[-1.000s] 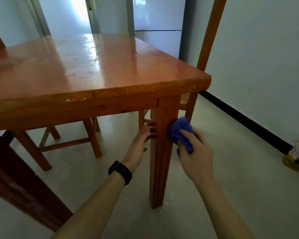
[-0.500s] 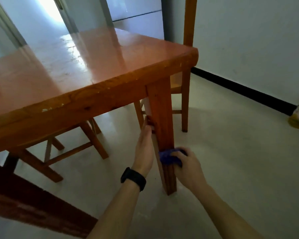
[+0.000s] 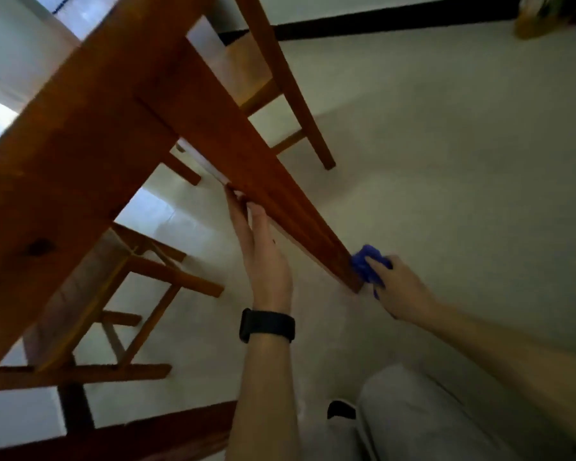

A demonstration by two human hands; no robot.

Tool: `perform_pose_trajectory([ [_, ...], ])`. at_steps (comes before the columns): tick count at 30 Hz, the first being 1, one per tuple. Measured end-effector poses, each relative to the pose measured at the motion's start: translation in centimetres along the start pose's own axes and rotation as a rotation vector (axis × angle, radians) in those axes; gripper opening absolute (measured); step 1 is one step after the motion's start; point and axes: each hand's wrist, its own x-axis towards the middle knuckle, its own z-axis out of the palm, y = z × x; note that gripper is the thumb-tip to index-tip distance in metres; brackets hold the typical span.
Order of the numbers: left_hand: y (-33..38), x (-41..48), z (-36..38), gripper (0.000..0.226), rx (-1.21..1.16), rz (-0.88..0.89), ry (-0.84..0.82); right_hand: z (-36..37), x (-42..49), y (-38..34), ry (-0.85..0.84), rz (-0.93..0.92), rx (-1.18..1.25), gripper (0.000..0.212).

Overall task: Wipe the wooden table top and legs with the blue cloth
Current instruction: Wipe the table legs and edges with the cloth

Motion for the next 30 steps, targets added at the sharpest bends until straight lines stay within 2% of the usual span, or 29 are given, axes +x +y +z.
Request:
perform_pose_trajectory([
  [4,-2.1,0.7,0.0,0.056,0.145,0.055,-0.032,-0.9,0.8,-8.4,0.535,-0.227,0.463,0.055],
  [5,-2.7,0.8,0.0,0.055,0.169,0.065,-0.048,-0.4,0.9,-10.3,0.628,-0.282,0.500,0.056],
  [7,-4.1,0.8,0.0,0.053,0.198,0.057,-0.067,1.9,1.7,-11.9,0.729,-0.355,0.401,0.059],
  [9,-5.0,0.9,0.4,0.057,0.229,0.044,-0.071,5.3,3.2,-10.0,0.681,-0.252,0.322,0.064],
  [10,-5.2,0.9,0.7,0.060,0.245,0.036,-0.068,6.7,3.4,-8.4,0.588,-0.121,0.342,0.064],
  [12,-5.5,1.2,1.1,0.062,0.251,0.052,-0.052,7.8,3.3,-4.9,0.297,0.234,0.401,0.060],
  [13,-5.8,1.2,1.2,0.062,0.245,0.071,-0.036,7.6,3.0,-3.6,0.148,0.363,0.441,0.058],
  [14,-6.1,1.3,1.2,0.061,0.237,0.097,-0.018,7.3,2.8,-2.8,0.090,0.444,0.486,0.058],
  [15,-6.4,1.4,1.2,0.060,0.226,0.127,0.009,6.9,2.8,-2.5,0.142,0.463,0.516,0.058],
  [16,-6.6,1.6,1.3,0.058,0.218,0.159,0.041,6.2,2.8,-3.1,0.272,0.438,0.599,0.058],
  [17,-6.8,1.7,1.4,0.058,0.219,0.189,0.069,5.5,2.7,-4.5,0.403,0.382,0.683,0.058],
  [19,-7.3,1.9,1.8,0.056,0.238,0.238,0.108,5.3,2.8,-7.9,0.521,0.175,0.733,0.058],
  [21,-7.6,2.2,2.3,0.055,0.264,0.279,0.121,6.5,2.7,-9.7,0.512,0.098,0.709,0.060],
  [23,-8.1,2.5,2.7,0.056,0.301,0.332,0.116,7.8,3.3,-7.9,0.442,0.268,0.724,0.058],
  [26,-8.4,2.9,2.7,0.066,0.344,0.383,0.121,6.4,5.0,-4.2,0.211,0.468,0.726,0.039],
  [28,-8.2,2.8,2.7,0.067,0.360,0.426,0.130,1.7,6.6,-4.5,0.272,0.467,0.842,0.030],
  [30,-8.1,2.9,2.7,0.066,0.394,0.408,0.131,-4.7,7.8,-7.0,0.375,0.317,0.972,0.026],
])
